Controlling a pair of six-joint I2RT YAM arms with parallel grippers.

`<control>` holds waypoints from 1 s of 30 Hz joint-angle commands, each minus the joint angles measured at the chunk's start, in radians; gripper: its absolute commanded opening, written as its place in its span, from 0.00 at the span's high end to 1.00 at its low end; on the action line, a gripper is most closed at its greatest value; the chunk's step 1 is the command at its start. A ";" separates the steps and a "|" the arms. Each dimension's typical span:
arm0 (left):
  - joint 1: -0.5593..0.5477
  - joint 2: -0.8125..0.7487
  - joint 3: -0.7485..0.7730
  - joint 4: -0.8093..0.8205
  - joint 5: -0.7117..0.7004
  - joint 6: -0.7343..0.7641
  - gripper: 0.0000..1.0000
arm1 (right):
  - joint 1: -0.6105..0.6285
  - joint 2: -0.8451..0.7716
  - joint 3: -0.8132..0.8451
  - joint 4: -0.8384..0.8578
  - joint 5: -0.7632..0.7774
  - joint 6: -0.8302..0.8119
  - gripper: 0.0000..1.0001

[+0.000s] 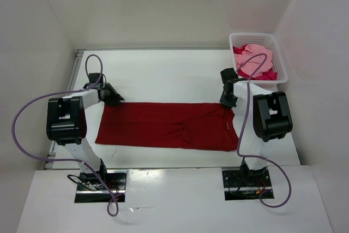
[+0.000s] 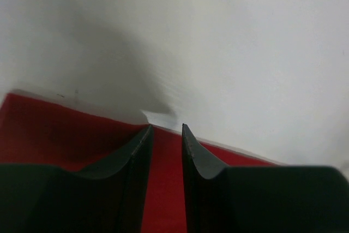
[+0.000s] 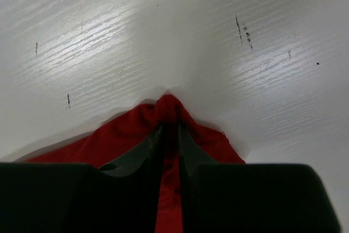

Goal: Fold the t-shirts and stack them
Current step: Fold the other side of the tshirt into a rectangle

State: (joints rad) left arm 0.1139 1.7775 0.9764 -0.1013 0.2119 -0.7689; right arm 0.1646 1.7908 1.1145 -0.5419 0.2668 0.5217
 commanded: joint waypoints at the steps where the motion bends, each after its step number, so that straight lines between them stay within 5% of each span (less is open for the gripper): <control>1: 0.049 0.010 -0.021 0.009 -0.019 -0.009 0.65 | -0.028 0.018 -0.025 0.045 -0.061 0.049 0.79; 7: 0.078 -0.004 -0.012 0.009 0.000 -0.009 0.65 | -0.056 -0.060 -0.025 0.045 -0.104 0.049 0.57; 13: 0.078 -0.107 0.008 0.000 0.009 -0.009 0.65 | -0.056 -0.249 -0.004 -0.015 -0.117 0.038 0.55; 19: -0.077 -0.156 0.018 -0.018 0.009 0.013 0.65 | -0.011 -0.297 -0.031 -0.017 -0.219 0.049 0.98; 30: -0.123 -0.119 -0.053 -0.005 0.030 0.011 0.65 | 0.015 -0.128 -0.122 0.048 -0.206 0.118 1.00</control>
State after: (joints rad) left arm -0.0311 1.6451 0.9398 -0.1261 0.2188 -0.7818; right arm 0.1852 1.6493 0.9997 -0.5182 0.0246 0.6144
